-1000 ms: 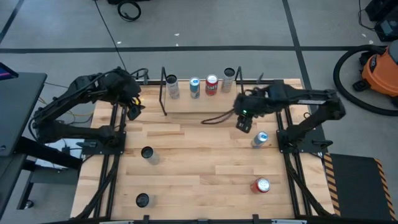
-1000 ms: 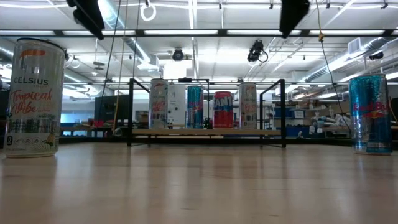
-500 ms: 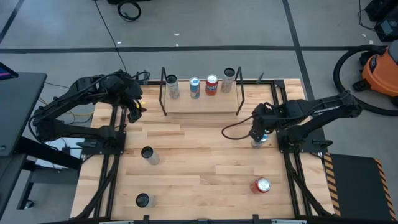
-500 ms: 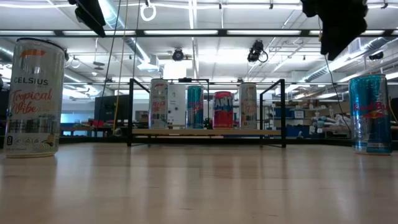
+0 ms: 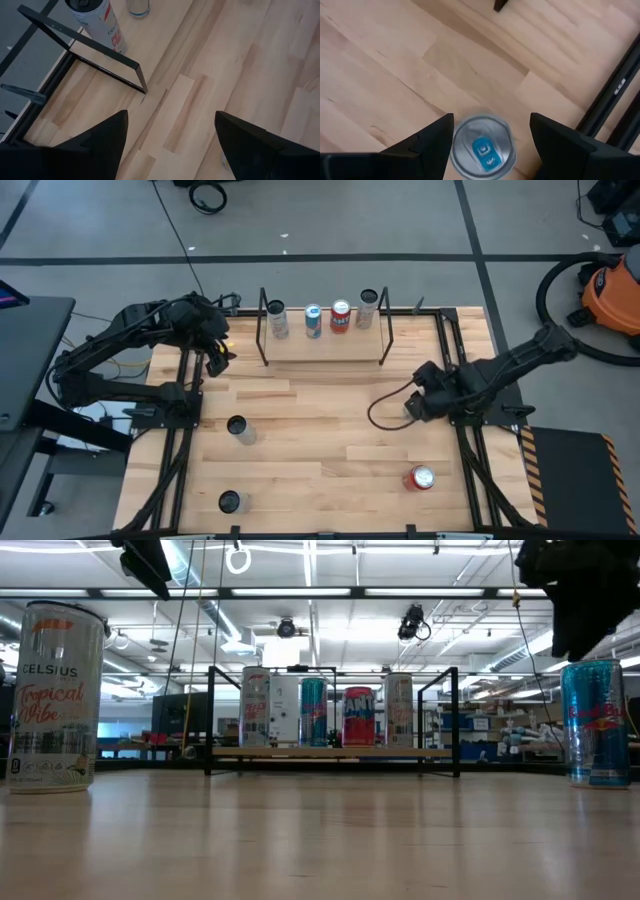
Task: Place canned beverage on shelf
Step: Put the blue soda can on the shelf aligned with the other blue soda can
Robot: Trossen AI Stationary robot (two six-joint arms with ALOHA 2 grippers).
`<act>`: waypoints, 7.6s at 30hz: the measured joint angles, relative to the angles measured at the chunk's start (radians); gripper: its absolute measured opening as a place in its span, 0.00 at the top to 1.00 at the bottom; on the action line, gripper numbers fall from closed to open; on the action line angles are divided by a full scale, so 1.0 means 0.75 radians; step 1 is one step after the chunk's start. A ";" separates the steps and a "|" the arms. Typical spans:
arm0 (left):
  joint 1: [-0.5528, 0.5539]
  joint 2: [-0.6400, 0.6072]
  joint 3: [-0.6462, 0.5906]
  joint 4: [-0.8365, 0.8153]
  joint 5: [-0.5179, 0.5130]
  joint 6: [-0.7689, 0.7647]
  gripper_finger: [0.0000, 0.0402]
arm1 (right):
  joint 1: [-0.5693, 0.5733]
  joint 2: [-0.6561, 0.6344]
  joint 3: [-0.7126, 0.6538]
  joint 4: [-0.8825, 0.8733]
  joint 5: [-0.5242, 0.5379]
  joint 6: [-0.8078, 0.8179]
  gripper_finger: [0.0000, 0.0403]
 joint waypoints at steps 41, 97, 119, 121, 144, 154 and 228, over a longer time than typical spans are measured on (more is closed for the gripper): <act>0.001 0.001 0.001 0.056 0.000 0.004 0.25 | 0.199 0.015 -0.081 0.033 0.037 0.285 0.28; 0.000 0.001 0.001 0.069 0.000 0.040 0.25 | 0.148 0.280 -0.084 0.038 0.044 0.328 0.20; 0.000 0.001 0.001 0.069 -0.001 0.041 0.25 | -0.073 0.216 0.060 0.138 0.053 -0.019 0.38; 0.001 0.001 0.001 0.069 0.000 0.041 0.25 | -0.131 0.216 0.111 0.160 0.077 -0.125 0.38; 0.000 0.001 0.001 0.068 -0.001 0.040 0.25 | -0.765 0.223 0.239 1.123 0.029 -1.232 0.38; 0.001 0.001 0.001 0.068 0.000 0.040 0.25 | -0.861 0.370 0.239 1.371 -0.127 -1.359 0.38; 0.003 0.001 0.001 0.068 0.000 0.004 0.25 | -1.063 0.566 0.239 1.288 -0.358 -1.660 0.29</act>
